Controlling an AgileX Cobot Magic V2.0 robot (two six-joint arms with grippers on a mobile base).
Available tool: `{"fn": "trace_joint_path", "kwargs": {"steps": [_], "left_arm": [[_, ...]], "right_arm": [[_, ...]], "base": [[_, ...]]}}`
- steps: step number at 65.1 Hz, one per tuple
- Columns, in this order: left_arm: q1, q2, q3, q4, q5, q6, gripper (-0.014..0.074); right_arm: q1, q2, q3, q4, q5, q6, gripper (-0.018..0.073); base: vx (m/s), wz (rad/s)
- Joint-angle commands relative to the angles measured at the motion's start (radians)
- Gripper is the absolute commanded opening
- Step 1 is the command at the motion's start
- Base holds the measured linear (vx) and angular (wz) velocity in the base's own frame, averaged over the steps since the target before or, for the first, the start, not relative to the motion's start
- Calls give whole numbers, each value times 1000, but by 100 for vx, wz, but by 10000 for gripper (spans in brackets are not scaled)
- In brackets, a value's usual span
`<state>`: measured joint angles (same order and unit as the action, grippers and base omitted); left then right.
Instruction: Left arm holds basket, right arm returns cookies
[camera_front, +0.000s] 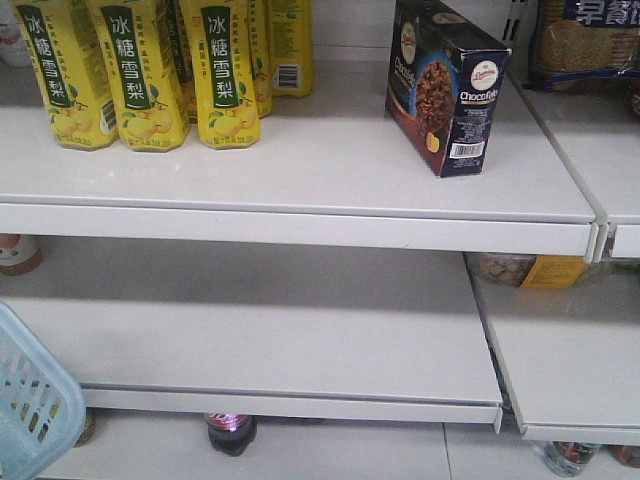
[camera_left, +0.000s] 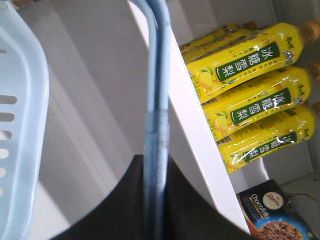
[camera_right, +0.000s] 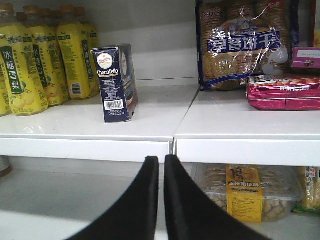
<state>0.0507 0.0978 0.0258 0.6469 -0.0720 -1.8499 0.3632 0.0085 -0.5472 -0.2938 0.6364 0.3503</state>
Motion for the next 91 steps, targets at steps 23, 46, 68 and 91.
{"fn": "trace_joint_path", "kwargs": {"steps": [23, 46, 68, 91], "left_arm": [[4, 7, -27, -16, -75, 115, -3], [4, 6, -28, -487, -67, 946, -3], [4, -106, -28, -560, -26, 1460, -3], [0, -124, -21, -669, 62, 1726, -3]], "right_arm": [[-4, 18, -22, -13, -69, -2, -6], [-4, 18, -22, -13, -69, -2, -6], [-4, 18, -22, -13, -69, -2, -6], [-4, 18, -22, -13, -69, -2, -6]], "base": [[0, 0], [0, 0], [0, 0], [0, 0]]}}
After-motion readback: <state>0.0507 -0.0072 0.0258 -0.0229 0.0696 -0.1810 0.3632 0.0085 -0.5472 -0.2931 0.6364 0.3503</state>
